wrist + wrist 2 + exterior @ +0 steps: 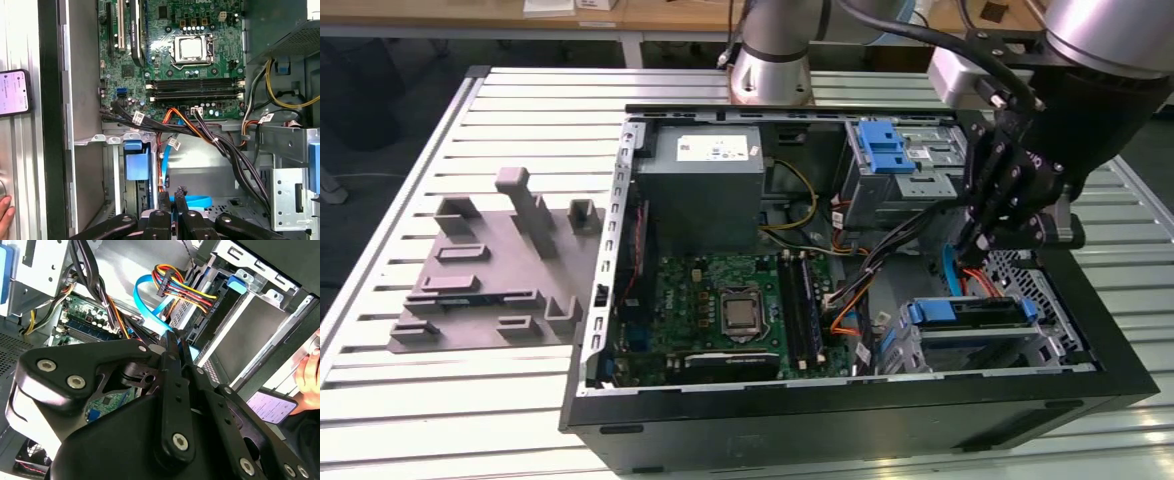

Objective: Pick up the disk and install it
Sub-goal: 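Insert the second disk wire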

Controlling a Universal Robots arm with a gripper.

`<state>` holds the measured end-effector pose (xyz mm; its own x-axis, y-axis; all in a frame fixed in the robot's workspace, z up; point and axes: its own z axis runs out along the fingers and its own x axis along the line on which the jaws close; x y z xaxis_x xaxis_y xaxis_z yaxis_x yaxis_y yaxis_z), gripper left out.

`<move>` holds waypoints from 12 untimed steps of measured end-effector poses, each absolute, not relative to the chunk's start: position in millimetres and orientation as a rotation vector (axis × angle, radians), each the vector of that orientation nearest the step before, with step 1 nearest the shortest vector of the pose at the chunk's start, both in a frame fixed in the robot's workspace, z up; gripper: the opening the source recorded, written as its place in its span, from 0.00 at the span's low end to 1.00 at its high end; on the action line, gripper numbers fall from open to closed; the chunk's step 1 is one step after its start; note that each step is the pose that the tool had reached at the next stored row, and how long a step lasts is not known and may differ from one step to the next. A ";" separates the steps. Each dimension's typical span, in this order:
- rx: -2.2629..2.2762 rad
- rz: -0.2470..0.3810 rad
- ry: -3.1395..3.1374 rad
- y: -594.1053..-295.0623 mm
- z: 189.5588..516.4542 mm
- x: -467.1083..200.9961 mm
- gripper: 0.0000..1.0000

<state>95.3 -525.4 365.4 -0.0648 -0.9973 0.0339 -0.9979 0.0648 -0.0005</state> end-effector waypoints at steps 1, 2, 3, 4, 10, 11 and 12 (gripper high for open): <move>2.131 0.037 -2.274 -526.3 364.9 95.3 0.16; 2.131 0.038 -2.274 -527.2 364.2 95.3 0.16; 2.131 0.038 -2.274 -528.2 363.6 95.3 0.16; 2.131 0.038 -2.274 -529.1 363.0 95.3 0.16; 2.129 0.043 -2.271 -532.3 360.4 95.3 0.16; 2.128 0.045 -2.271 -532.6 360.3 95.3 0.16; 2.127 0.047 -2.270 -533.1 360.0 95.3 0.16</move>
